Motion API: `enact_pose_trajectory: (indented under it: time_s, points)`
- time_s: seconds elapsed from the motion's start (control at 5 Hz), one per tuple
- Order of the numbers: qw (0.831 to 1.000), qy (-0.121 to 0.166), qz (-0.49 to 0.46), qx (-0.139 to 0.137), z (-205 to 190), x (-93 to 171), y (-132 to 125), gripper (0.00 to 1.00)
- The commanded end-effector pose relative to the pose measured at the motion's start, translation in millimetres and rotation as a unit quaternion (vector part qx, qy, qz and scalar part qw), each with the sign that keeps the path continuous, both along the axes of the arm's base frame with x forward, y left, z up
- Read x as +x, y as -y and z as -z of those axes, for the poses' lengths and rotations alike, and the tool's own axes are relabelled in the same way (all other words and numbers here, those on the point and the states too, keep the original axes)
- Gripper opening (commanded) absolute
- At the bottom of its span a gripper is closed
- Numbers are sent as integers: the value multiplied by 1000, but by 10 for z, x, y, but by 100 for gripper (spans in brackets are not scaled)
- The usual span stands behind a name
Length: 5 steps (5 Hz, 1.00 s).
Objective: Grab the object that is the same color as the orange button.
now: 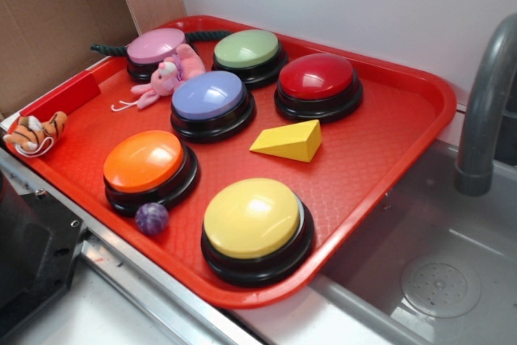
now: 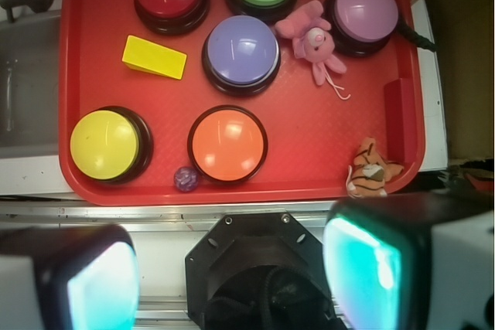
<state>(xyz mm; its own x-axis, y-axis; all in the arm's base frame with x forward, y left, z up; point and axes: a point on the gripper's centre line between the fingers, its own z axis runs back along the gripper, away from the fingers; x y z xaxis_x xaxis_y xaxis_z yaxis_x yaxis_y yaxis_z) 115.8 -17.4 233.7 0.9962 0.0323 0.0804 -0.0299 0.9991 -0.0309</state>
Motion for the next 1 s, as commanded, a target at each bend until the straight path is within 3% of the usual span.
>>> enact_pose_trajectory:
  time_s: [0.0,0.2,0.4,0.6,0.8]
  points:
    - [1000,0,0,0,0,0,0,100]
    - [999,-8,-52,9,203,-30,-173,100]
    - [993,-1,-119,-7,466,-87,-405,100]
    - [980,-17,-193,37,697,-124,-689,100]
    - [969,-32,-235,62,907,-94,-926,100]
